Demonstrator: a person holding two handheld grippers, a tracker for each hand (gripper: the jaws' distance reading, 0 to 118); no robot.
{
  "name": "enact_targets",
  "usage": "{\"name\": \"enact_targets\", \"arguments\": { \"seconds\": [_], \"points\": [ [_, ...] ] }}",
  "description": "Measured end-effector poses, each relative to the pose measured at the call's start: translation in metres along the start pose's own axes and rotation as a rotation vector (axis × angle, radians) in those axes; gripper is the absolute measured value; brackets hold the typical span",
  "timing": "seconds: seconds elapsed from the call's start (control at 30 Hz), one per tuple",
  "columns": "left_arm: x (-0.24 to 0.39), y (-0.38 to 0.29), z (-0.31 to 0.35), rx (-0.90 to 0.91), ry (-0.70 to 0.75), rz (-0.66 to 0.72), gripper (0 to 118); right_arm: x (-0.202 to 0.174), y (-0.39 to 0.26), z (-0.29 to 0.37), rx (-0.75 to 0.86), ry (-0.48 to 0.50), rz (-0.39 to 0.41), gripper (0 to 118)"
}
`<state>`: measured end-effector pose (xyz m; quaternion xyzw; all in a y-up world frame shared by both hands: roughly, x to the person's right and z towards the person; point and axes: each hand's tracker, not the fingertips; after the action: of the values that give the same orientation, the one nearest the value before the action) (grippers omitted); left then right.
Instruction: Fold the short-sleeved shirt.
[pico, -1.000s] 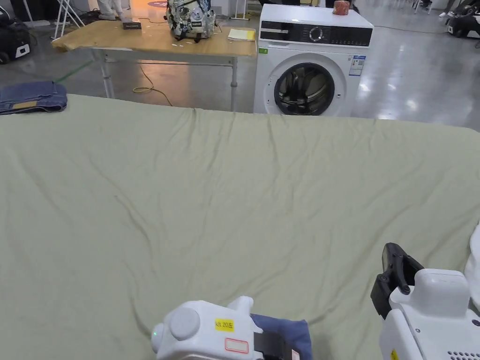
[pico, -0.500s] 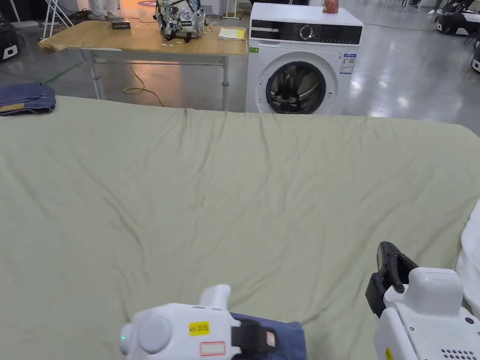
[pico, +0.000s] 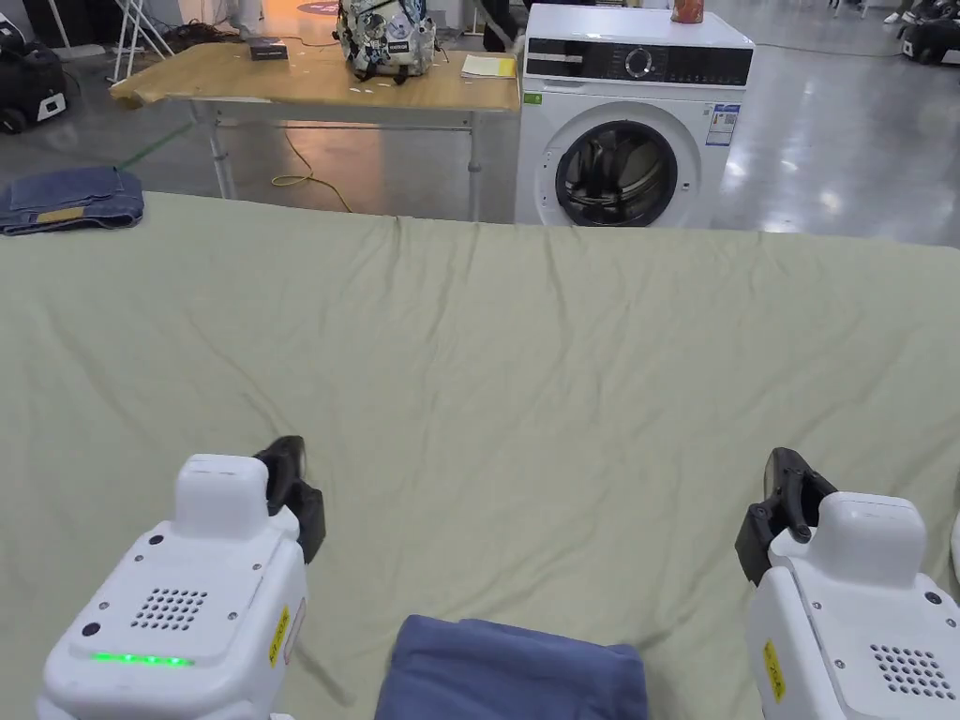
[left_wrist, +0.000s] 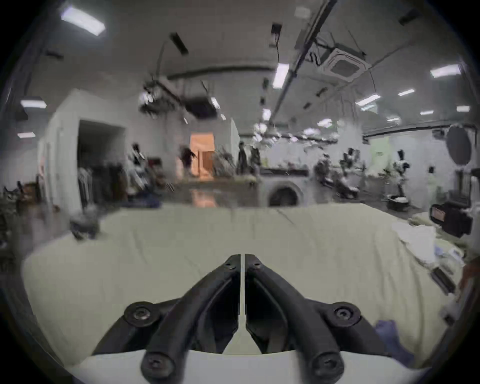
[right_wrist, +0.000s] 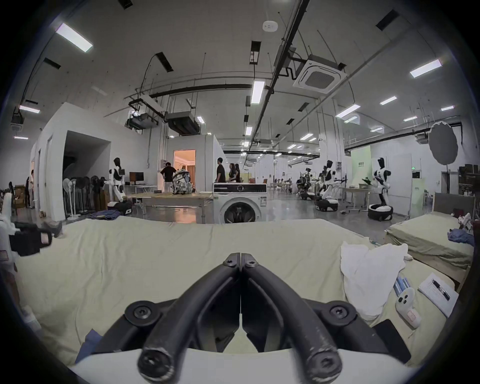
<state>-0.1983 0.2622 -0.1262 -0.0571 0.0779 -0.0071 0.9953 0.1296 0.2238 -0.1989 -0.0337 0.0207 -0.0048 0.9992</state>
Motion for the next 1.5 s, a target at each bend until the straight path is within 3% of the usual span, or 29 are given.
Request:
{"name": "enact_targets", "arguments": {
  "seconds": [0.13,0.37,0.5,0.83,1.0,1.07,1.13,1.4,1.43,1.5],
  "points": [
    [0.002,-0.003,0.001,0.073,0.088,-0.021,0,0.0,-0.001,-0.004,0.019,-0.009,0.01,0],
    [0.001,-0.001,-0.004,0.058,0.072,-0.032,0,0.006,-0.005,0.0,0.013,-0.029,0.024,0],
    [0.0,0.0,0.0,0.055,0.056,-0.042,0,0.0,-0.015,0.026,-0.045,0.005,0.011,0],
    [-0.017,-0.005,0.012,-0.006,0.017,-0.021,0,-0.063,-0.093,0.063,-0.453,0.264,0.124,0],
    [-0.029,-0.017,0.022,-0.072,0.008,0.006,0,-0.076,-0.142,0.044,-0.664,0.218,0.139,0],
    [-0.036,-0.021,0.024,-0.14,-0.004,0.022,0,-0.074,-0.144,0.045,-0.621,0.223,0.107,0],
    [-0.046,-0.027,0.026,-0.187,-0.038,0.047,0,-0.077,-0.137,0.045,-0.625,0.224,0.145,0],
    [-0.098,-0.047,-0.017,-0.615,-0.451,0.284,0,-0.071,-0.135,0.042,-0.638,0.247,0.137,0],
    [-0.105,-0.054,-0.027,-0.657,-0.528,0.346,5,-0.071,-0.135,0.042,-0.638,0.248,0.137,0],
    [-0.117,-0.067,-0.049,-0.752,-0.61,0.469,50,-0.07,-0.135,0.042,-0.638,0.249,0.134,0]
  ]
}}
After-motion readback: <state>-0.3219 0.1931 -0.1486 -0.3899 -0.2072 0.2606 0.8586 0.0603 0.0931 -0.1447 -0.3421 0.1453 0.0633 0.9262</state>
